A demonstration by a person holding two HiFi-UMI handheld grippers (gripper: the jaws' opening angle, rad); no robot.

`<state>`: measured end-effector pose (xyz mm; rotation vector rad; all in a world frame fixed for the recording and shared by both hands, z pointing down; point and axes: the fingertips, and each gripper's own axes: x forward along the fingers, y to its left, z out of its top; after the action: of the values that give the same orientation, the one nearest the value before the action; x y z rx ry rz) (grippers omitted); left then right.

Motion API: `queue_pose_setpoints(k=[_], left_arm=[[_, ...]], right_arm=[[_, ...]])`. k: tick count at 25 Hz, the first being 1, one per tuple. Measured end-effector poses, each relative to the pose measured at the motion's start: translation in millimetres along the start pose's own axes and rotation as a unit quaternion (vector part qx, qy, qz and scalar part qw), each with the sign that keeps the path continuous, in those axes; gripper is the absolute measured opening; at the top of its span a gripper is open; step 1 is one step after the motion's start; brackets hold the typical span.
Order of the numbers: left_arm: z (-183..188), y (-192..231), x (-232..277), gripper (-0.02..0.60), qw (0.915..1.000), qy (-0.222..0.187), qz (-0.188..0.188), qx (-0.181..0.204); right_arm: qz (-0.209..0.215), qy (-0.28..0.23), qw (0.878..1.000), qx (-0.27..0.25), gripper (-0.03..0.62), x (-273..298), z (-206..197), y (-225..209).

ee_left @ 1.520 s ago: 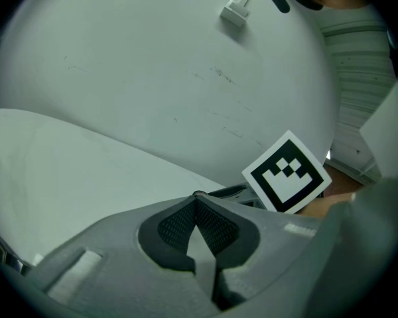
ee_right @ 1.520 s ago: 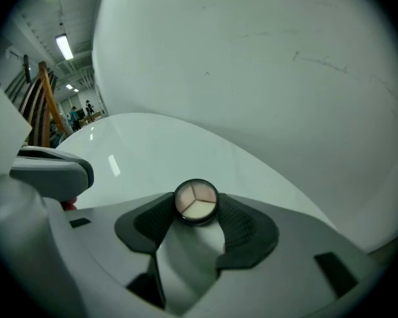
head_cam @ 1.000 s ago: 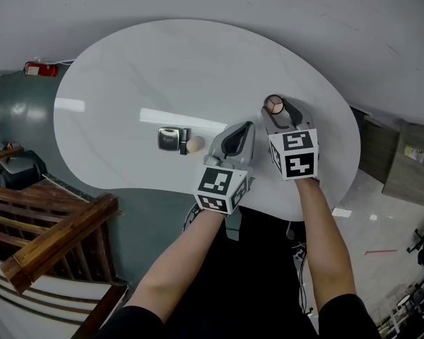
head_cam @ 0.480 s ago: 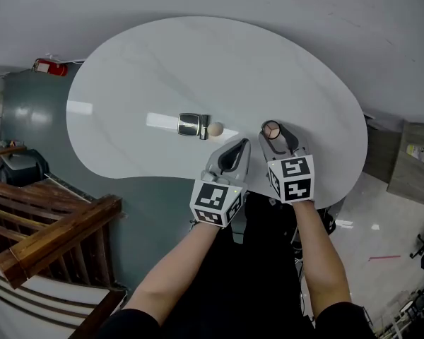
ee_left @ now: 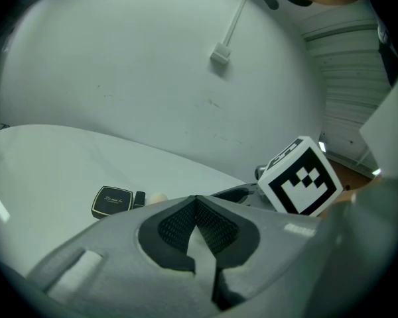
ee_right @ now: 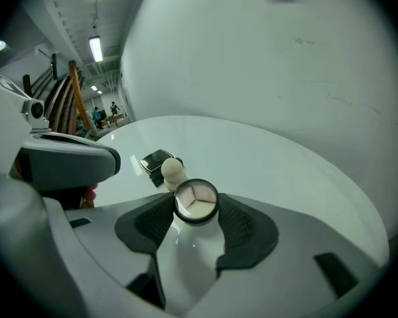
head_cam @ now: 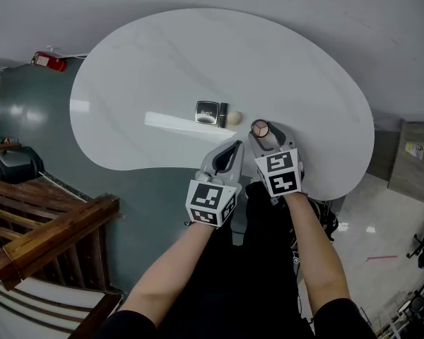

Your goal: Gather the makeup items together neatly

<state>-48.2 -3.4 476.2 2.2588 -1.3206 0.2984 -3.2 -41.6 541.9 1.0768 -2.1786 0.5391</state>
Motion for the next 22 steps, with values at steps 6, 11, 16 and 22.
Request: queue_pose_setpoints(k=[6, 11, 16, 22], left_arm=[[-4.5, 15.4, -7.2, 0.008, 1.0, 0.0, 0.004, -0.008], [-7.6, 19.0, -7.3, 0.008, 0.9999, 0.004, 0.003, -0.014], [-7.4, 25.6, -6.3, 0.008, 0.9998, 0.006, 0.004, -0.017], [-5.7, 29.8, -2.5, 0.008, 0.9998, 0.005, 0.005, -0.02]], right_arm=[[-0.004, 0.015, 1.0, -0.017, 0.218, 20.4, -0.5, 7.9], [-0.005, 0.03, 0.999, -0.032, 0.218, 31.5, -3.3, 7.5], [-0.008, 0.039, 0.998, -0.04, 0.218, 41.0, -4.5, 7.6], [-0.008, 0.043, 0.998, -0.038, 0.219, 45.6, -7.0, 6.2]])
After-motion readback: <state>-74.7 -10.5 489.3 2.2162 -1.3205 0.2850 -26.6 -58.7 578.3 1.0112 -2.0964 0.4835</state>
